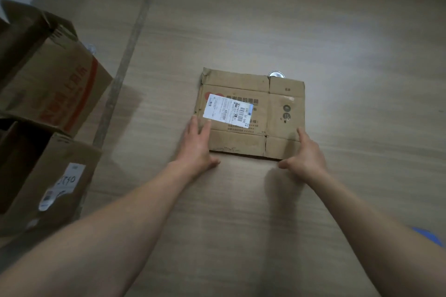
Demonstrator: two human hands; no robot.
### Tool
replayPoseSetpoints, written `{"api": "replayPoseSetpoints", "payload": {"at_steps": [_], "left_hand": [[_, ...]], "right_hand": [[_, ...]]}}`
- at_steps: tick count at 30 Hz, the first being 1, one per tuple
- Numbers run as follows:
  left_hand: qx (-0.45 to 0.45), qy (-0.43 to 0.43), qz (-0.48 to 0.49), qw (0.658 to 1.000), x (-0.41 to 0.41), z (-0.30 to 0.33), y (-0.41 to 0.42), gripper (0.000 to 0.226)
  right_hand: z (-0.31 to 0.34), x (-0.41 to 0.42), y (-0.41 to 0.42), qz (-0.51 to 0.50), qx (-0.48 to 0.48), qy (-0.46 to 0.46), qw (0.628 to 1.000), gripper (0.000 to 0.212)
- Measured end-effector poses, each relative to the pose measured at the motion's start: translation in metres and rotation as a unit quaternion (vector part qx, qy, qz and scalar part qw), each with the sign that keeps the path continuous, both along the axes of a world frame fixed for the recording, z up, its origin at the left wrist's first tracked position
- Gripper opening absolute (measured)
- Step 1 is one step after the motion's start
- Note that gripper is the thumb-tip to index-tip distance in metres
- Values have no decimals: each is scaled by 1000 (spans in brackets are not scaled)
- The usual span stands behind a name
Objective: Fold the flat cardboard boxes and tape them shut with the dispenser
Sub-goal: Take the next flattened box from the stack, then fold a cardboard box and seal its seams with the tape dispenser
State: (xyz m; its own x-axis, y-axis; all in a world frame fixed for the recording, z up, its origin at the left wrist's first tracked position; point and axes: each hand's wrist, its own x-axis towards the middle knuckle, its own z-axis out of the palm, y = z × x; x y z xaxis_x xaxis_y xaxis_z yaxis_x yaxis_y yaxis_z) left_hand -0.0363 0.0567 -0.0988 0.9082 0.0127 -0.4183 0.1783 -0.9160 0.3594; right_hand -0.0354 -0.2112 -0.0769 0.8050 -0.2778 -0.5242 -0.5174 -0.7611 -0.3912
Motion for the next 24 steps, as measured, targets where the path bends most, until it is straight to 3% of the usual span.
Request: {"api": "replayPoseSetpoints", "payload": {"at_steps": [4,8,13,15,18,22,24], "left_hand": [[12,-39,12,999,2,-1,1,110],[10,-66,-5,998,-3,2,9,99],[-23,-114,-23,993,-10,22,16,62],[-34,-146,-38,988,-13,36,12,64],[-65,-193,-33,979,-18,63,-1,52],[-100,-237,-25,966,-33,102,-28,47],[-91,-244,-28,965,-42,117,-41,44]], "right_hand": [[-2,-7,10,-4,-42,-1,999,118],[2,-17,8,20,-70,-25,997,102],[18,-31,-3,30,-11,-103,994,99],[28,-36,-6,23,12,-168,985,95],[44,-39,-9,-1,52,-259,965,75],[68,-42,-14,12,44,-345,938,24],[82,-48,-19,17,31,-369,929,19]]}}
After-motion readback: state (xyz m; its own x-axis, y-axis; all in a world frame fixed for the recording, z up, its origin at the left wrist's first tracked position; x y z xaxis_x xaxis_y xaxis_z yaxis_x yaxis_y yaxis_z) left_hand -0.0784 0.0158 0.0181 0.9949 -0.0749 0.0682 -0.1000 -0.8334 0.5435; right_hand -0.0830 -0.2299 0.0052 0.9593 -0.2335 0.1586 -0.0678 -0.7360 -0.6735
